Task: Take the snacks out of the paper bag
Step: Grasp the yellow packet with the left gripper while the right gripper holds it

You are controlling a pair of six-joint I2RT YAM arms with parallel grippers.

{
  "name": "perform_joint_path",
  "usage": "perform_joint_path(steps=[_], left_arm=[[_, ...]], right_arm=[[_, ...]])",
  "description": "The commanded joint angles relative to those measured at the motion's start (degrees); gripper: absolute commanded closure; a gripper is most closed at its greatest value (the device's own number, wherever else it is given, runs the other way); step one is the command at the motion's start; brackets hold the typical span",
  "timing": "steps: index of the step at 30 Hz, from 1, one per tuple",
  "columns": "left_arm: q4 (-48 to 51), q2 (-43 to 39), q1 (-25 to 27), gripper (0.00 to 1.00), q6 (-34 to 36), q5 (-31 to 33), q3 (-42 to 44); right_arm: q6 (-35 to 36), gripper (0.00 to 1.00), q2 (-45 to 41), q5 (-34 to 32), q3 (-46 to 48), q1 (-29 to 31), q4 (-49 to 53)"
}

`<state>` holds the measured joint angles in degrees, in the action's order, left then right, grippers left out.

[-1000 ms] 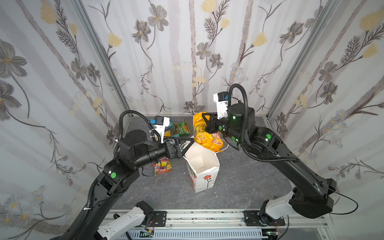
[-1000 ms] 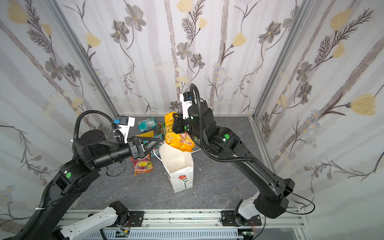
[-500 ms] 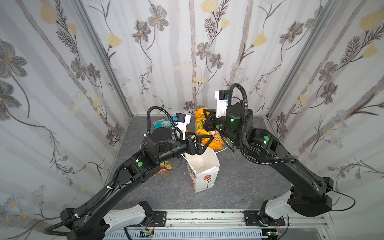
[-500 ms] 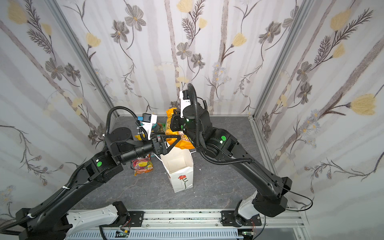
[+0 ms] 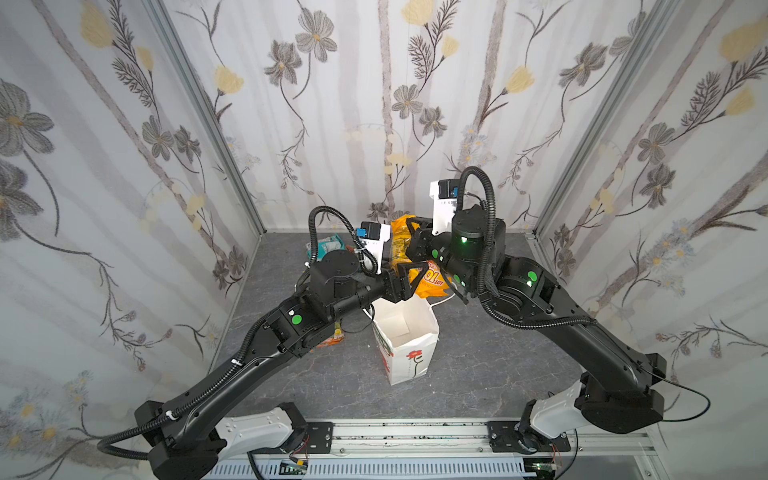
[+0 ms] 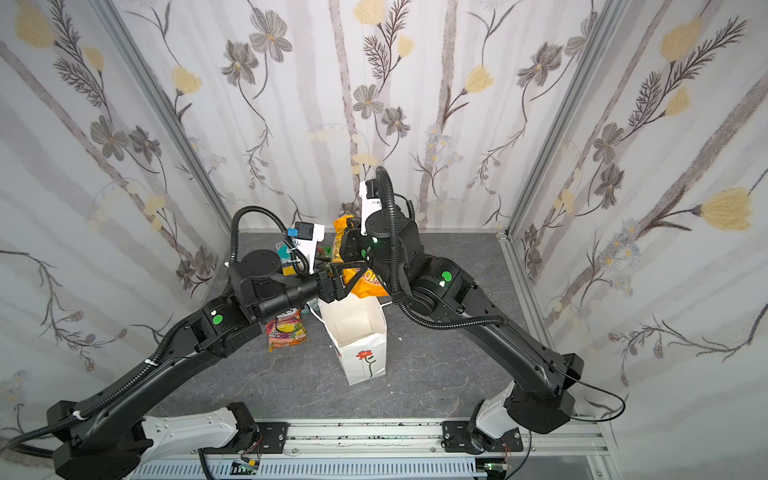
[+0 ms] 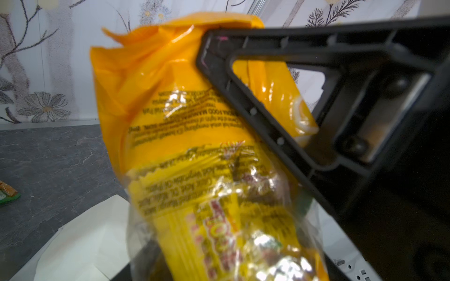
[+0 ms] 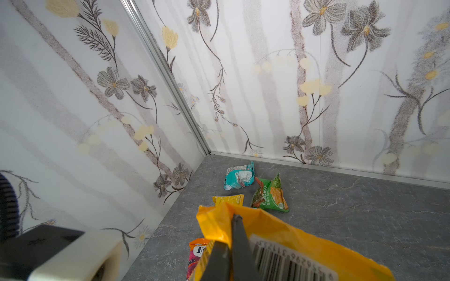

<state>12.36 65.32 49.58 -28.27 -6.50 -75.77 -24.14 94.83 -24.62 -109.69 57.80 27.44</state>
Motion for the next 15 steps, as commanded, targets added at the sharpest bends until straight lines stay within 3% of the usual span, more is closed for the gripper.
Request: perform_joint_path(steps=[1, 4, 7, 15], left_arm=[[-3.3, 0.4, -0.4, 0.51, 2.1, 1.9, -1.0], [-4.2, 0.5, -0.8, 0.64, 2.8, 1.1, -1.1], [-4.6, 0.5, -1.2, 0.73, 2.9, 0.1, -1.5], [-7.2, -1.0, -2.2, 0.86, 3.1, -0.6, -1.9]], right_arm=[[-2.0, 1.00, -0.8, 3.7, 0.1, 0.2, -4.3], [-2.5, 0.99, -1.6, 4.3, 1.1, 0.2, -4.8], [-2.8, 0.92, -2.7, 4.5, 2.0, 0.2, -5.3], [-3.4, 0.52, -6.2, 7.0, 2.7, 0.2, -7.2]])
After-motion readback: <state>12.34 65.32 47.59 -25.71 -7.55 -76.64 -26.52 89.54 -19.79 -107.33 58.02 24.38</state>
